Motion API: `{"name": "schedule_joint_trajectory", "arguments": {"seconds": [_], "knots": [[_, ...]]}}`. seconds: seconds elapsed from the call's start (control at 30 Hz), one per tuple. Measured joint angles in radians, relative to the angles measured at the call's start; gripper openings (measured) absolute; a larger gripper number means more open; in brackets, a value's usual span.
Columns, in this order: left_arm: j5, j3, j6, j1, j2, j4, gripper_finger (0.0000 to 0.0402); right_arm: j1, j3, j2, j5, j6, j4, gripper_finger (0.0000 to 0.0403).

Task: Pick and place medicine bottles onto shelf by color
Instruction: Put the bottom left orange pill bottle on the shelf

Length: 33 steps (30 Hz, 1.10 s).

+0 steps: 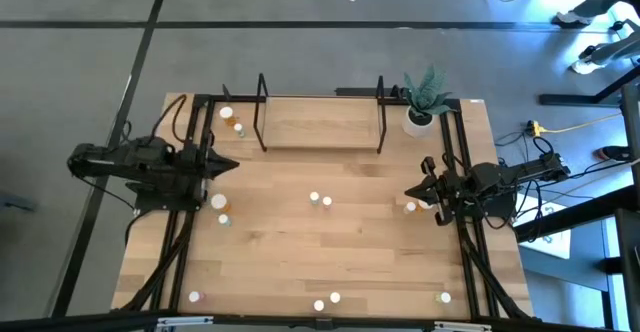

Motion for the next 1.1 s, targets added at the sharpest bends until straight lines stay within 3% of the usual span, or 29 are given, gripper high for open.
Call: {"name": "schedule_joint_trajectory", "arguments": {"seconds": [0.27, 0.4, 0.5, 0.8, 1.1], "knots": [[-0.049, 0.255, -0.063, 0.0, 0.355, -0.19, 0.0, -0.001, 0.074, 0.003, 0.049, 0.053, -0.095, 0.001], [-0.092, 0.35, -0.188, 0.0, 0.512, -0.248, 0.0, -0.001, 0.178, 0.034, 0.151, 0.083, -0.191, 0.001], [-0.084, 0.408, -0.261, 0.0, 0.597, -0.284, 0.0, -0.001, 0.278, 0.079, 0.156, 0.079, -0.283, 0.001], [0.032, 0.489, -0.416, 0.0, 0.766, -0.479, 0.0, -0.001, 0.622, 0.351, 0.161, 0.097, -0.56, 0.001], [0.146, 0.491, -0.67, 0.0, 0.79, -0.586, 0.0, -0.001, 0.847, 0.647, 0.236, 0.159, -0.761, 0.001]]}}
